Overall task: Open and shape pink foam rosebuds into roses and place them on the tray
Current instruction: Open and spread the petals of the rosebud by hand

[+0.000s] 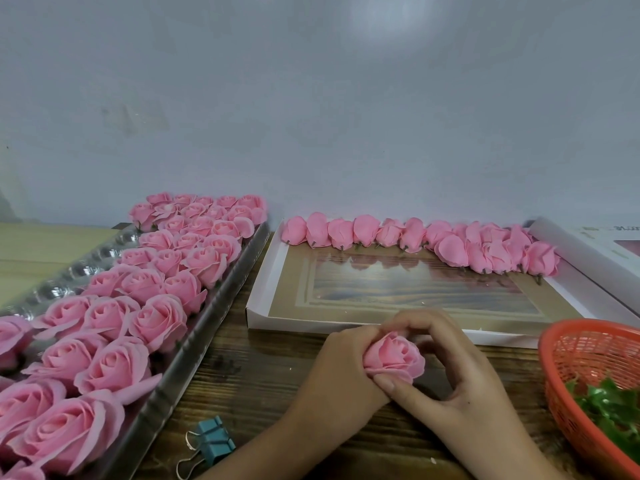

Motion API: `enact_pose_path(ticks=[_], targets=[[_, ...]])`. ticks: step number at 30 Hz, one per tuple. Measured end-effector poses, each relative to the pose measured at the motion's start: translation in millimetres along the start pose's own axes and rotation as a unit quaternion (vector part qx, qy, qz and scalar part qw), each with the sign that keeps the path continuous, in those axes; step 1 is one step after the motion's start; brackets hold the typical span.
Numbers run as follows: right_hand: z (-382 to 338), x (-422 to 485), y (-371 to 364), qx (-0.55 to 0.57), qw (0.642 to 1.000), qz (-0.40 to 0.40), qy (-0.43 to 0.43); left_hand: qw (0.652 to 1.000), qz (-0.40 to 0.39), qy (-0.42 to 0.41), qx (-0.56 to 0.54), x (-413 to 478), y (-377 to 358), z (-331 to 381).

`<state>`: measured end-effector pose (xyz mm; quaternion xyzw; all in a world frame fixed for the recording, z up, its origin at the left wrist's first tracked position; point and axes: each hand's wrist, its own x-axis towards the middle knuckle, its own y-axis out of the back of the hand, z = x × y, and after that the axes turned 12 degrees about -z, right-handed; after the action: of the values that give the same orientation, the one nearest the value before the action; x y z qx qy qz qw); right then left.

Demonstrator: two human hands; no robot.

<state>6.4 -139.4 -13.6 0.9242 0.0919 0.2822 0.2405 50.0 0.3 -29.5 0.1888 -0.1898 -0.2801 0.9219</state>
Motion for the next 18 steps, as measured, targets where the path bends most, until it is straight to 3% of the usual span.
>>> enact_pose_path(ticks=[14,18], targets=[[-0.7,-2.9,-0.7,0.014,0.999,0.027,-0.02,1.0,0.0,-0.014,0.007,-1.6,-0.6,2.6],[-0.8,-1.4,0.6,-0.003,0.998,0.053,0.018,1.0,0.022,-0.007,0.016,-0.5,0.9,-0.5]])
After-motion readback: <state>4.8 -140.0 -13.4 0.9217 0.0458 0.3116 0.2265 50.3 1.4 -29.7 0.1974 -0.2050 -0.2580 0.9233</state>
